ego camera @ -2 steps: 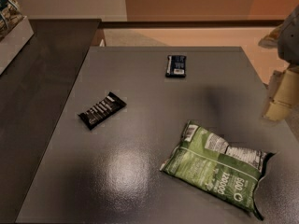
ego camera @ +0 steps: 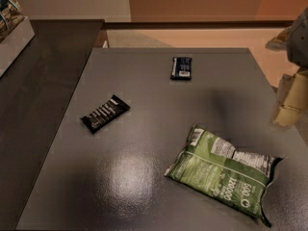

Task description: Pick green jalapeno chip bag

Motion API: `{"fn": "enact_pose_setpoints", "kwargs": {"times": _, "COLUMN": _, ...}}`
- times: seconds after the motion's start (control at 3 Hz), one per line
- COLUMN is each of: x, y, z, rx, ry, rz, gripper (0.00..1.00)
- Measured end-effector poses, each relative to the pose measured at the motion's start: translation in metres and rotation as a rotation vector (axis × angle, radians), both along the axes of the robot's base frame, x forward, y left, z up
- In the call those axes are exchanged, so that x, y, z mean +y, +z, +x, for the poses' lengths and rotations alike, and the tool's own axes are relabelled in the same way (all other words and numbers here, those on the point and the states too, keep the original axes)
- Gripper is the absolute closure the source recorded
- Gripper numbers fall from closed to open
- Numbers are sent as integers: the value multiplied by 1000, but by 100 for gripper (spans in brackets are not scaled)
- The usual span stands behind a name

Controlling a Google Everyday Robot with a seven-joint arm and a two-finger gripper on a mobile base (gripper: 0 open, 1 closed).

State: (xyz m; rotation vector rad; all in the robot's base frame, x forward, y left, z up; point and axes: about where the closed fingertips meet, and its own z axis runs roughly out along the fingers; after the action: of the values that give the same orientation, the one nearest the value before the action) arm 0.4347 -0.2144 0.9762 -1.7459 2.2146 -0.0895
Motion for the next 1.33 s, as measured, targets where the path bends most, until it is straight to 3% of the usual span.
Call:
{"fn": "enact_pose_setpoints", "kwargs": {"times": 0.33, "x": 0, "y": -6, "z": -15, "rx": 17, "ry": 25, "rz": 16, "gripper": 0}}
{"fn": "enact_pose_setpoints", "kwargs": {"times": 1.33, "x": 6, "y": -68, "z": -83, "rx": 151, "ry": 45, "rz": 39, "gripper": 0}}
